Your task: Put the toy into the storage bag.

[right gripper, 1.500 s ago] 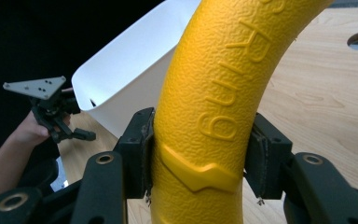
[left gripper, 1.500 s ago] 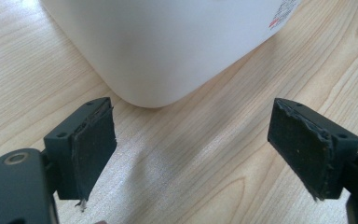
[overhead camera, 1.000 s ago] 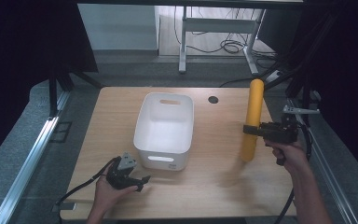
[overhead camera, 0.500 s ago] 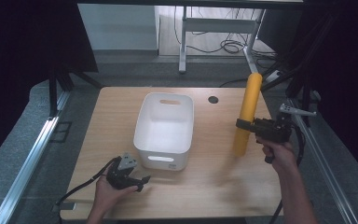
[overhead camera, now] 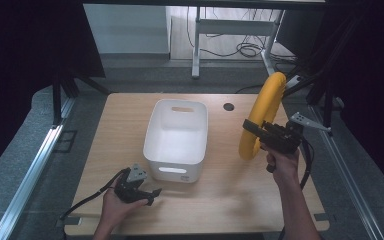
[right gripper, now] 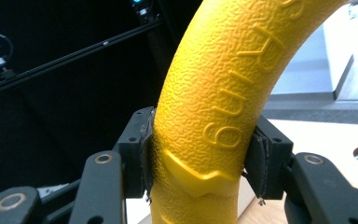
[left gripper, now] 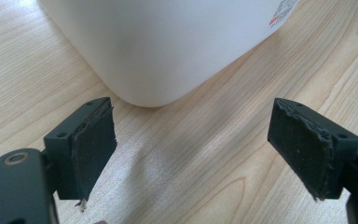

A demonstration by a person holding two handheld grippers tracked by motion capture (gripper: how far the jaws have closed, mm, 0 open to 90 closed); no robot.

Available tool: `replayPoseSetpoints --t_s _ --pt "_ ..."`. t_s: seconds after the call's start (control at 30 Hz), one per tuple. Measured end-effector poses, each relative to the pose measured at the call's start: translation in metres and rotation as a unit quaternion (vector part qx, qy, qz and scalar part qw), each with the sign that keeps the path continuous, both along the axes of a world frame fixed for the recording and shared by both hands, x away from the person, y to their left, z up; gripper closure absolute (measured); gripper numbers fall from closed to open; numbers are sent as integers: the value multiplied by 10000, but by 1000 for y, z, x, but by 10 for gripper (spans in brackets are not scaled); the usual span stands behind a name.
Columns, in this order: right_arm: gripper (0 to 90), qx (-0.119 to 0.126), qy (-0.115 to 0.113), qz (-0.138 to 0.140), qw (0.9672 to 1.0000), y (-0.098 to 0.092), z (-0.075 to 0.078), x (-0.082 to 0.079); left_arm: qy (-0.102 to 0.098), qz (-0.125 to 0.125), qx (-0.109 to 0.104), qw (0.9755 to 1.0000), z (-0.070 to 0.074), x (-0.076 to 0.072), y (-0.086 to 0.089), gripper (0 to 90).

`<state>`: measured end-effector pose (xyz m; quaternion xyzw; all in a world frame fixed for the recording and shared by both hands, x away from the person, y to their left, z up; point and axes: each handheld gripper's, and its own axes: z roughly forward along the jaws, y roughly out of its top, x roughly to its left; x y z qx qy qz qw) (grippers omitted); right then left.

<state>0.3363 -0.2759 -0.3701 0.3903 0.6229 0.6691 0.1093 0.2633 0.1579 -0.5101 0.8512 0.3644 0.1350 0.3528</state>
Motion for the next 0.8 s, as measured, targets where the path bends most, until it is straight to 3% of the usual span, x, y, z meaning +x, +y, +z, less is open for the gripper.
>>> replayPoseSetpoints --t_s 0.4,0.8 --pt "491 67 -402 -305 9987 36 6 -6 22 -18 4 10000 -1 0 -1 154" --pt "490 247 -539 -378 9975 60 13 -8 26 -29 1 10000 -1 1 -1 154"
